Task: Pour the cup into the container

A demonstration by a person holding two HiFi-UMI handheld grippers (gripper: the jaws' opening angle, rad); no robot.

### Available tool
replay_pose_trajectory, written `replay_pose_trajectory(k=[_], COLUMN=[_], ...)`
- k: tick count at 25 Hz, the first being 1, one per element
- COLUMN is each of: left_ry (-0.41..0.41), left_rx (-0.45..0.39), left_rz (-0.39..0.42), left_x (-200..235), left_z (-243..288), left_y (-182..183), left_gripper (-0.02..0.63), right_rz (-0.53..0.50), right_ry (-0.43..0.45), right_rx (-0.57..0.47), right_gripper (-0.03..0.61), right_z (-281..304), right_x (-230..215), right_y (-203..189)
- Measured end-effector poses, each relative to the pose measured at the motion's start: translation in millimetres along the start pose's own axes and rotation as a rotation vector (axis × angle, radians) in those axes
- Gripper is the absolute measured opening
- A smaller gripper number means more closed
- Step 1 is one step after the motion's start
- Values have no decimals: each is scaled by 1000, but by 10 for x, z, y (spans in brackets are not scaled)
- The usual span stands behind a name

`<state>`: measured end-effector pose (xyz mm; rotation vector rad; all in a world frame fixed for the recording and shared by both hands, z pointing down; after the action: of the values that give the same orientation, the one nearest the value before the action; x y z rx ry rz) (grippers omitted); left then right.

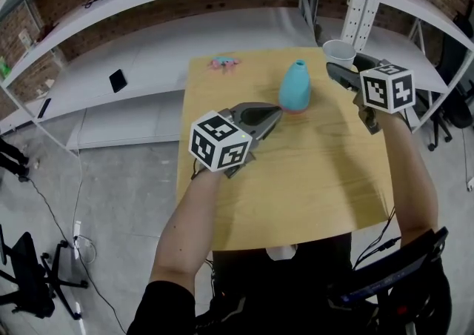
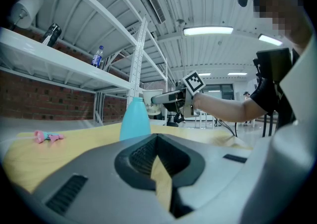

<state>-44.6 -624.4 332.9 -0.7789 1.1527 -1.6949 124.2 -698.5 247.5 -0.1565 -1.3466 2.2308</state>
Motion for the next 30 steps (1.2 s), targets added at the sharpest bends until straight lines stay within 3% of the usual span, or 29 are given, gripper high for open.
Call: replay_pose_trajectory(k=[4,9,25,30], left_ry=[-1,2,4,5], left_rx=[0,1,1,0], left_rz=[0,1,1,2], left_x=[-3,-12,-5,1], left_z=[-9,-11,-24,-18], left_y=[-9,-23,-8,-19], left_gripper=[2,2,2,2], right_rz=[75,196,305,276], right_ry=[-36,-17,-40,-31], right_rx=[-1,15,52,46], right_gripper=[285,285,285,287], right_z=[49,136,180,188], right_x=[-180,-335,-622,-593], right_y=[-266,-617,-1130,-1162])
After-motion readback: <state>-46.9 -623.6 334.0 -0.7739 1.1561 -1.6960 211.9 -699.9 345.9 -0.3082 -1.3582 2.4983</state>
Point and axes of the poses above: the fingertips, and each gripper's own axes: z forward along the fingers, x to its left, y out of its top, the point moved 2 cm from there along -z, backward along the fingers, and after that the axes turned 13 degrees about x, right-handed, at the moved point
